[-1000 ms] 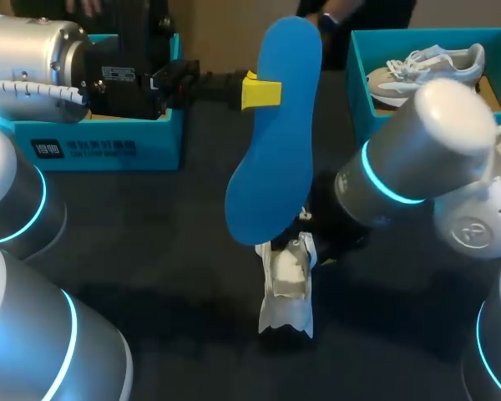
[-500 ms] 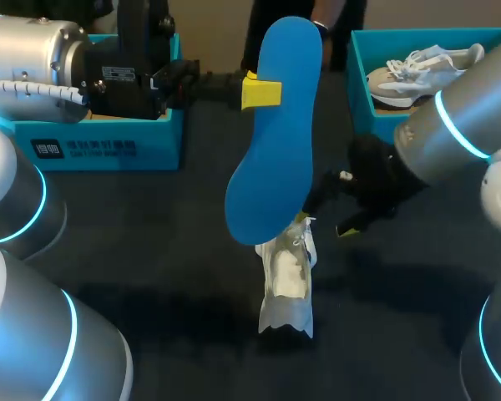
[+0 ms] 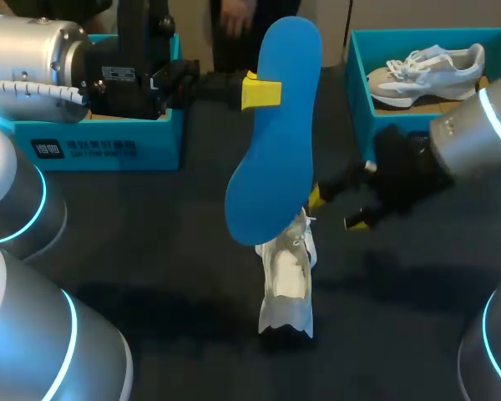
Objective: Take the shoe out of the shoebox, open the shoe tongue, remove and reinsert the insole, then place the shoe into the shoebox
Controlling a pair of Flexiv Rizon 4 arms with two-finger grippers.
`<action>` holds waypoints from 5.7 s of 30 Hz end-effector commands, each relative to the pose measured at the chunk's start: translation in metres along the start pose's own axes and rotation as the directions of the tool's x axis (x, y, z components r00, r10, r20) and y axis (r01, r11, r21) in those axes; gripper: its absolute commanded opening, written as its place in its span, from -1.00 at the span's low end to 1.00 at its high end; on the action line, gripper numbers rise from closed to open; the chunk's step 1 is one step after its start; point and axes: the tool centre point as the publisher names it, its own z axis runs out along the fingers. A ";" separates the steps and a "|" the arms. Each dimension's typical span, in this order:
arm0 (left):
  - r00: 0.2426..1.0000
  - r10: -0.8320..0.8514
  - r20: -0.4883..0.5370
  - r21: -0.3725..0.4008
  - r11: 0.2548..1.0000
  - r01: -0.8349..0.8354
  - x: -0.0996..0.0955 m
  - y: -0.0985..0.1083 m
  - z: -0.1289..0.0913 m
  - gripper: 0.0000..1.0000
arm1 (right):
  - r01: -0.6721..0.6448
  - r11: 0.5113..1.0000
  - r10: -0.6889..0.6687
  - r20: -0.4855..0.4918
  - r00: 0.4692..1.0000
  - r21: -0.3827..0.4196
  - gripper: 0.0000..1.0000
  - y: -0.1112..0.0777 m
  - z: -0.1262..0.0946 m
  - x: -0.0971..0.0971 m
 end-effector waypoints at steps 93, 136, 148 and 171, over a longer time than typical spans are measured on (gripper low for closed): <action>0.409 0.905 -0.122 -0.051 0.405 -0.913 -0.023 -0.028 -0.029 -1.00 | -0.093 0.995 0.060 -0.607 0.792 -0.023 1.00 0.074 -0.095 0.063; -0.158 0.966 -0.203 -0.005 -0.162 -0.987 -0.011 0.022 -0.028 -1.00 | -0.093 0.995 0.060 -0.607 0.792 -0.023 1.00 0.074 -0.095 0.063; -0.362 0.910 -0.201 0.000 -0.370 -0.929 -0.016 0.041 -0.032 -1.00 | -0.093 0.995 0.060 -0.607 0.792 -0.023 1.00 0.074 -0.095 0.063; -0.427 0.885 -0.185 0.020 -0.431 -0.902 -0.017 0.046 -0.034 -1.00 | -0.093 0.995 0.060 -0.607 0.792 -0.023 1.00 0.074 -0.095 0.063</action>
